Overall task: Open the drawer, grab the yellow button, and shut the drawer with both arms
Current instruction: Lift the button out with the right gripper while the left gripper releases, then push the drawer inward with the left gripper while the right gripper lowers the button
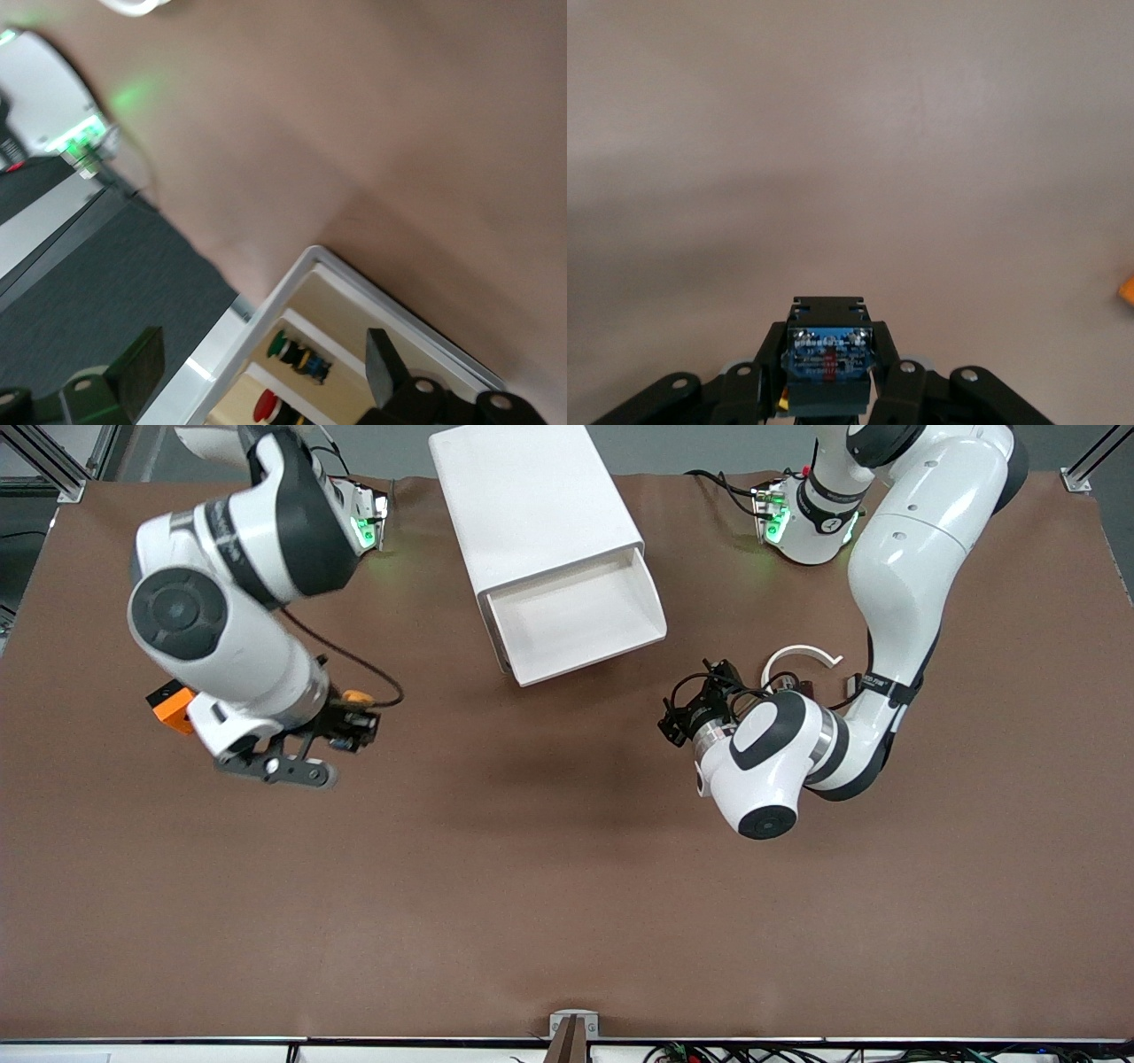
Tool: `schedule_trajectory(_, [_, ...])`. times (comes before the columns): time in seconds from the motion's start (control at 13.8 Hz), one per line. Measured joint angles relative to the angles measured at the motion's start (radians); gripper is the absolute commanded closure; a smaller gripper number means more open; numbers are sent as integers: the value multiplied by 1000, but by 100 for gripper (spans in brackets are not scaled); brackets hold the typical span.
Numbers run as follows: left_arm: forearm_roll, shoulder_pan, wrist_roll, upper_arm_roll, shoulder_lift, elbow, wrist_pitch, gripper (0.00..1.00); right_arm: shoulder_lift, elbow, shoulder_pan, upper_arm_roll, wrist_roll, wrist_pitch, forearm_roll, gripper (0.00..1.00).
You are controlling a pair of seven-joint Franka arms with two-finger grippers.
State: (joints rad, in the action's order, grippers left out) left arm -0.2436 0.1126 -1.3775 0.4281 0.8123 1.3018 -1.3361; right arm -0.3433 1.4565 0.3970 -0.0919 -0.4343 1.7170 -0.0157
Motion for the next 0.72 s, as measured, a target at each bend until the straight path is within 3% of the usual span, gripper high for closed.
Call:
schedule_trajectory(0.43, [92, 8, 122, 0, -94, -18, -142, 0, -13, 202, -228, 0, 275, 254, 4, 100])
schedule_trajectory(0.72, [153, 34, 124, -1, -103, -18, -218, 0, -26, 330, -347, 0, 440, 420, 4, 100])
